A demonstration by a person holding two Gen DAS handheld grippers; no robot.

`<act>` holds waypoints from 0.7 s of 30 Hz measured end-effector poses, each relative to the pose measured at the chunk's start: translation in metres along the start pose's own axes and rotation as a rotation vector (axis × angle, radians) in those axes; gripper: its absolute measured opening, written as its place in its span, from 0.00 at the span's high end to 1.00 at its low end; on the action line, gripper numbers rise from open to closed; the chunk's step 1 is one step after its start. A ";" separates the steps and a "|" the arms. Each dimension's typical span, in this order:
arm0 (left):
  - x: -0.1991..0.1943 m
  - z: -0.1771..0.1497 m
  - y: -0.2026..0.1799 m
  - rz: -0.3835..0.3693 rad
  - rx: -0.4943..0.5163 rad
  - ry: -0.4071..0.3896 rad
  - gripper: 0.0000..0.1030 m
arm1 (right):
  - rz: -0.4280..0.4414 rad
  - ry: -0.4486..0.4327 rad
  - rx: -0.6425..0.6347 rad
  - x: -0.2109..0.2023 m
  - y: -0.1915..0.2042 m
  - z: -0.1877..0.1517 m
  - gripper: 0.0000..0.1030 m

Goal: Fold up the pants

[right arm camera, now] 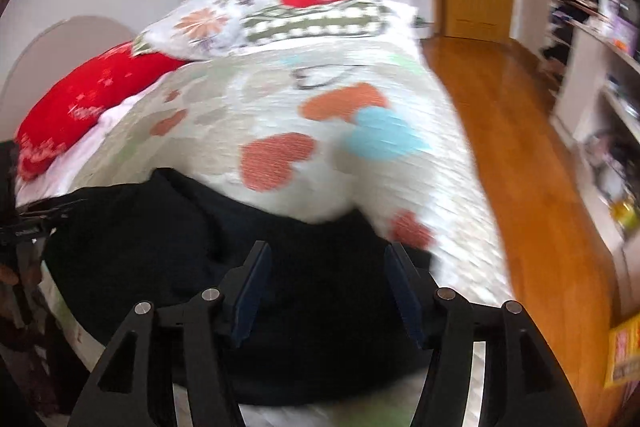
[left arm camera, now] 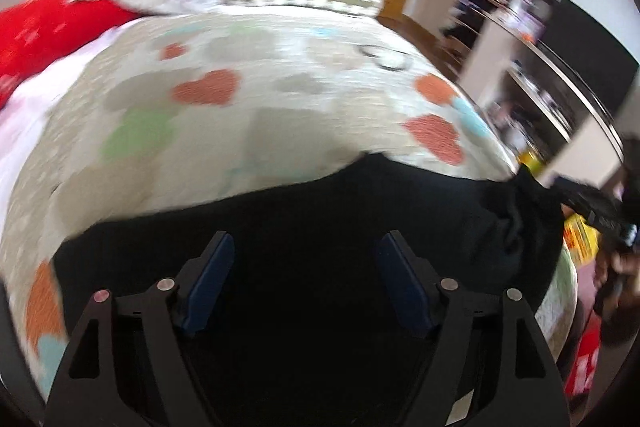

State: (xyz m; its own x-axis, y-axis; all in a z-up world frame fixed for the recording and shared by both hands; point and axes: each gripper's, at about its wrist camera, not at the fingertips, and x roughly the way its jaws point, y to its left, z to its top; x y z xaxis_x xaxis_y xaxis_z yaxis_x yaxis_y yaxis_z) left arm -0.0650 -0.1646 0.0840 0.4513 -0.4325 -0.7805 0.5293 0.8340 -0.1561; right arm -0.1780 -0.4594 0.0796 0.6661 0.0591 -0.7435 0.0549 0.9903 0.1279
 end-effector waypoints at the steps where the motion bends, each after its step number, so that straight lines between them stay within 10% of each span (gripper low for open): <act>1: 0.004 0.004 -0.005 -0.011 0.026 0.004 0.25 | 0.037 0.008 -0.035 0.007 0.010 0.005 0.41; 7: 0.041 0.030 -0.032 -0.034 0.167 0.063 0.25 | 0.212 0.082 -0.179 0.048 0.062 0.020 0.41; 13: 0.047 0.032 -0.006 0.003 0.059 0.069 0.25 | 0.274 0.138 -0.207 0.102 0.100 0.035 0.45; 18: 0.037 0.021 0.024 0.046 -0.016 0.054 0.25 | 0.265 0.170 -0.268 0.129 0.123 0.038 0.98; 21: 0.031 0.016 0.037 0.053 -0.050 0.036 0.25 | 0.263 0.115 -0.273 0.119 0.126 0.049 0.99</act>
State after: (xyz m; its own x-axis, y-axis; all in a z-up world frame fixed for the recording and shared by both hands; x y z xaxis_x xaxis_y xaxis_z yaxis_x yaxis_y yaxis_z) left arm -0.0201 -0.1529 0.0634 0.4514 -0.3755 -0.8095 0.4681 0.8720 -0.1435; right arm -0.0552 -0.3334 0.0400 0.5425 0.3140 -0.7792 -0.3170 0.9355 0.1563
